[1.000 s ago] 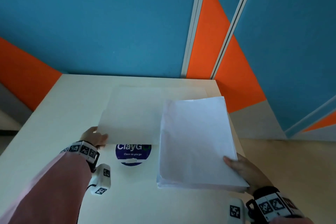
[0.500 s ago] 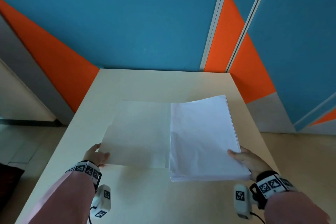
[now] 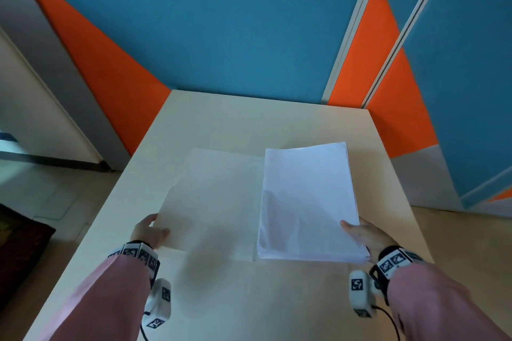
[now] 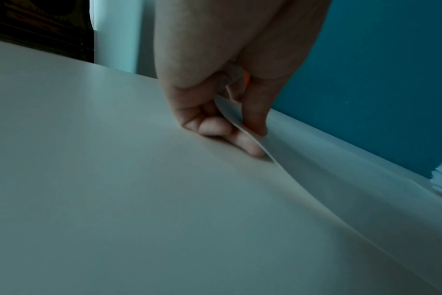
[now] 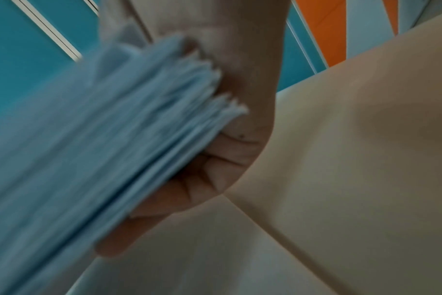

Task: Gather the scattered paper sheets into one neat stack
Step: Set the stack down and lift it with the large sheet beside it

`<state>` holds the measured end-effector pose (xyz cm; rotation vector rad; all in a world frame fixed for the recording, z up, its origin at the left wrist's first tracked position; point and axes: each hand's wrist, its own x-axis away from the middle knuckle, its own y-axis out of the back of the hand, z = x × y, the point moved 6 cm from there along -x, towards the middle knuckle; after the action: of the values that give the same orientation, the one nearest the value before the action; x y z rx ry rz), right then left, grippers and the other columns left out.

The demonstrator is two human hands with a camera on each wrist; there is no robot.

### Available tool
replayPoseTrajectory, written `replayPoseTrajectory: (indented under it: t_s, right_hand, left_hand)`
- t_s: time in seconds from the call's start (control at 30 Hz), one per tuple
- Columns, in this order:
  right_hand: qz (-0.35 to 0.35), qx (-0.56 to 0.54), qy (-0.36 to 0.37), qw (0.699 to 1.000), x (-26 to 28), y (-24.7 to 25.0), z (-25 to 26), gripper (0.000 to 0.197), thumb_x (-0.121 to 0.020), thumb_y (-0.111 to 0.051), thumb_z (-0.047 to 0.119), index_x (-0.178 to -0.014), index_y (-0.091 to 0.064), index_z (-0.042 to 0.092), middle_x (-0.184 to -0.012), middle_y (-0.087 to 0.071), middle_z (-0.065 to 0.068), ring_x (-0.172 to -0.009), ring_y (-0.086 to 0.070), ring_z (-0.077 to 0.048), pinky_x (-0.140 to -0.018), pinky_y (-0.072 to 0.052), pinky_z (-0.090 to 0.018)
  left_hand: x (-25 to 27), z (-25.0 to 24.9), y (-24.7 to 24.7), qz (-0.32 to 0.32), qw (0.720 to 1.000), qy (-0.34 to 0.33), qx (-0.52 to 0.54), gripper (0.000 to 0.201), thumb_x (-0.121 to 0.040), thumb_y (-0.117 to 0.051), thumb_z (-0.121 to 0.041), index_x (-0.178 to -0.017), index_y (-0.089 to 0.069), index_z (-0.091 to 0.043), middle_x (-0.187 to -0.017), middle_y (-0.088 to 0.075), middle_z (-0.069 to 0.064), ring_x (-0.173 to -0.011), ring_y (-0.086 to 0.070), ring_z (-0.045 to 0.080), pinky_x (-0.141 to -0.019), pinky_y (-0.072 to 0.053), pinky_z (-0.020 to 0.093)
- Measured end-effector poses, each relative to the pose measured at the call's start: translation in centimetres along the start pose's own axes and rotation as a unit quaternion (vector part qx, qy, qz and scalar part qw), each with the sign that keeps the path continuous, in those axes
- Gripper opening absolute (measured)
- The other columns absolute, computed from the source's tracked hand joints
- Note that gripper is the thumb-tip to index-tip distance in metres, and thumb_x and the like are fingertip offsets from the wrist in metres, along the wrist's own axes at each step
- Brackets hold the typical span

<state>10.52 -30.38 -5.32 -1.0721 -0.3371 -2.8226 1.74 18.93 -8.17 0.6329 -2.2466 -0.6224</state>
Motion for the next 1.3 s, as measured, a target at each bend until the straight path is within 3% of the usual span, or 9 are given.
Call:
replayPoseTrajectory:
  t_s: [0.1, 0.33, 0.67, 0.77, 0.83, 0.97, 1.1, 1.2, 1.3]
  right_hand:
    - [0.007, -0.016, -0.007, 1.0, 0.1, -0.5, -0.3, 0.017, -0.092, -0.058, 0.023, -0.106, -0.06, 0.013, -0.099, -0.068, -0.005, -0.092, -0.064, -0.023, -0.079, -0.05, -0.036]
    - [-0.027, 0.012, 0.022, 0.999, -2.4, -0.2, -2.3, 0.042, -0.086, -0.064, 0.017, -0.125, -0.056, 0.007, -0.119, -0.066, -0.011, -0.106, -0.064, -0.03, -0.101, -0.045, -0.05]
    - [-0.106, 0.09, 0.231, 0.963, -0.6, -0.6, 0.0, 0.068, -0.083, -0.06, -0.002, -0.144, -0.037, 0.015, -0.146, -0.043, 0.002, -0.134, -0.04, -0.017, -0.116, -0.024, -0.037]
    - [-0.094, 0.087, 0.256, 0.958, 0.0, -0.9, 0.5, 0.066, -0.085, -0.058, -0.004, -0.145, -0.034, 0.011, -0.145, -0.04, 0.004, -0.133, -0.038, -0.013, -0.114, -0.023, -0.028]
    - [-0.101, 0.1, 0.261, 0.955, -0.3, -0.8, 0.3, 0.067, -0.086, -0.06, 0.001, -0.146, -0.033, 0.013, -0.149, -0.04, -0.001, -0.136, -0.038, -0.019, -0.117, -0.024, -0.04]
    - [-0.092, 0.099, 0.236, 0.962, -1.6, -0.7, -0.5, 0.068, -0.087, -0.06, 0.008, -0.147, -0.031, 0.017, -0.15, -0.039, -0.005, -0.138, -0.037, -0.025, -0.115, -0.027, -0.05]
    - [-0.076, 0.087, 0.255, 0.96, -0.3, -1.1, 0.5, 0.065, -0.088, -0.058, 0.007, -0.147, -0.03, 0.012, -0.15, -0.036, -0.001, -0.14, -0.033, -0.021, -0.117, -0.024, -0.038]
    - [-0.05, 0.124, 0.236, 0.963, 0.6, -2.0, 1.4, 0.044, -0.093, -0.053, 0.009, -0.135, -0.04, 0.019, -0.124, -0.045, 0.012, -0.115, -0.043, -0.009, -0.106, -0.026, -0.018]
    - [-0.058, 0.057, 0.162, 0.983, 0.4, -1.6, 1.2, 0.015, -0.097, -0.045, 0.013, -0.102, -0.059, 0.011, -0.08, -0.061, 0.009, -0.077, -0.05, -0.01, -0.089, -0.053, -0.03]
  left_hand:
    - [-0.1, 0.2, 0.0, -0.005, 1.0, 0.004, 0.001, 0.047, -0.08, -0.059, 0.003, -0.127, -0.054, -0.004, -0.111, -0.063, 0.029, -0.081, -0.054, 0.031, -0.08, -0.049, 0.04]
    - [1.2, -0.2, 0.4, -0.034, 0.997, 0.003, 0.071, 0.043, -0.084, -0.058, 0.003, -0.127, -0.054, -0.002, -0.094, -0.06, 0.022, -0.067, -0.051, 0.027, -0.063, -0.045, 0.031]
    - [10.8, -9.9, 3.3, -0.033, 0.949, -0.219, 0.223, 0.03, -0.084, -0.059, 0.0, -0.111, -0.064, -0.012, -0.098, -0.069, 0.011, -0.09, -0.063, 0.027, -0.087, -0.051, 0.037]
    - [16.0, -14.4, 1.3, 0.074, 0.913, -0.309, 0.256, 0.016, -0.084, -0.062, -0.035, -0.098, -0.065, -0.029, -0.09, -0.073, -0.017, -0.085, -0.066, 0.0, -0.074, -0.051, 0.011]
    - [17.5, -15.7, -1.5, 0.166, 0.897, -0.315, 0.261, 0.056, -0.07, -0.049, -0.075, -0.105, -0.063, -0.034, -0.103, -0.07, -0.019, -0.094, -0.063, -0.003, -0.081, -0.048, 0.017]
    - [15.9, -14.6, -8.8, 0.231, 0.922, -0.269, 0.155, 0.056, -0.08, -0.025, -0.068, -0.12, -0.053, -0.04, -0.131, -0.055, -0.015, -0.122, -0.049, 0.006, -0.11, -0.033, 0.038]
    - [13.5, -12.7, -14.0, 0.23, 0.935, -0.271, -0.013, 0.027, -0.095, -0.04, -0.041, -0.121, -0.043, -0.038, -0.143, -0.045, 0.001, -0.134, -0.039, 0.019, -0.108, -0.028, 0.028]
    - [12.4, -11.4, -16.0, 0.214, 0.93, -0.273, -0.121, 0.036, -0.088, -0.052, -0.045, -0.122, -0.046, -0.032, -0.143, -0.043, 0.002, -0.131, -0.04, 0.025, -0.108, -0.032, 0.035]
    - [12.5, -10.9, -17.1, 0.187, 0.907, -0.295, -0.234, 0.048, -0.086, -0.053, -0.045, -0.13, -0.044, -0.03, -0.154, -0.026, 0.005, -0.141, -0.026, 0.026, -0.114, -0.027, 0.042]
